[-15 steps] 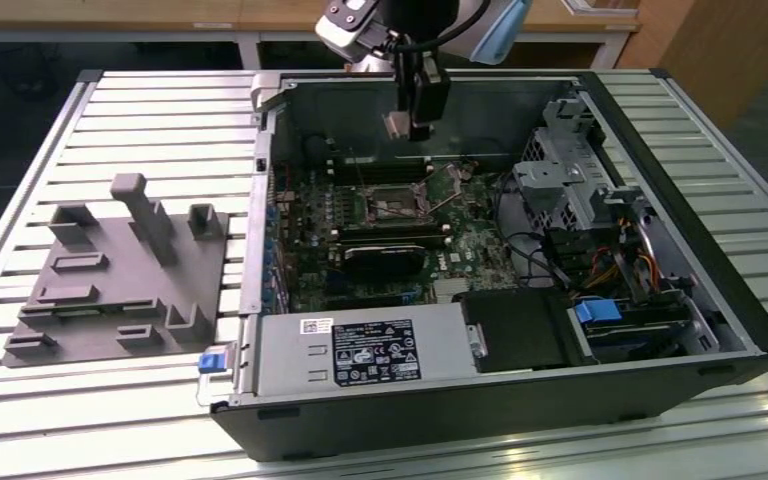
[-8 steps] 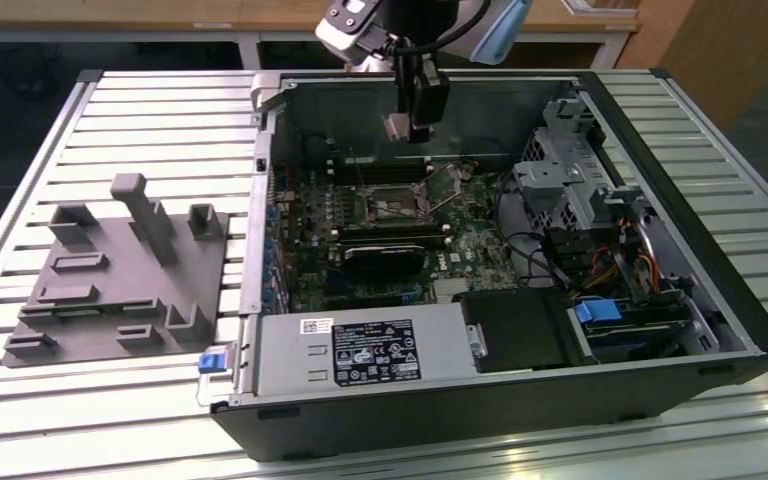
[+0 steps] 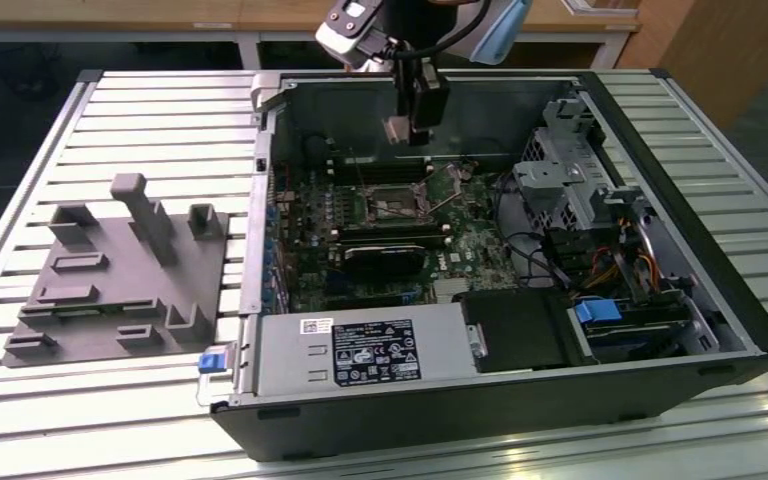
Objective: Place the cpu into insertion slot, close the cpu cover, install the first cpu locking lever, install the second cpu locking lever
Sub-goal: 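Place the cpu into insertion slot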
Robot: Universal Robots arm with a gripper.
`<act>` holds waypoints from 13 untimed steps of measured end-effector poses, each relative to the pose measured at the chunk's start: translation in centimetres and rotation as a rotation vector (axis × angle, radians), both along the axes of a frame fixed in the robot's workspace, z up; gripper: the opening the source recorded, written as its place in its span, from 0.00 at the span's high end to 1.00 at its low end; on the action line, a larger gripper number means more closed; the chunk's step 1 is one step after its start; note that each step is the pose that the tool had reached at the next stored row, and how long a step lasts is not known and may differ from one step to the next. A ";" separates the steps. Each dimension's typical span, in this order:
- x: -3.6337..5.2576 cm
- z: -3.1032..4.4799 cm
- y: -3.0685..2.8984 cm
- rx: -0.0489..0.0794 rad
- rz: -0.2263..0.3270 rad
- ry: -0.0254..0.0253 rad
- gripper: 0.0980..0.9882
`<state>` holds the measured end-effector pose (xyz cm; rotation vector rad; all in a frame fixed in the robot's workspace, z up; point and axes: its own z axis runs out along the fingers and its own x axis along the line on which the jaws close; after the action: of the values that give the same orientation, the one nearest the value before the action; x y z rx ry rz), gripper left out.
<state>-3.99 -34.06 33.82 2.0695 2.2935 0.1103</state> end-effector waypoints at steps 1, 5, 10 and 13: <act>-0.02 -0.05 -0.02 0.000 0.000 -0.0038 0.51; -0.01 -0.23 -0.01 -0.001 0.000 -0.0069 0.51; -0.01 -0.46 0.01 -0.001 -0.001 -0.0095 0.51; -0.01 -0.88 0.05 -0.001 -0.024 -0.0095 0.51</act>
<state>-4.00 -34.02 32.94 2.0903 2.2623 0.1174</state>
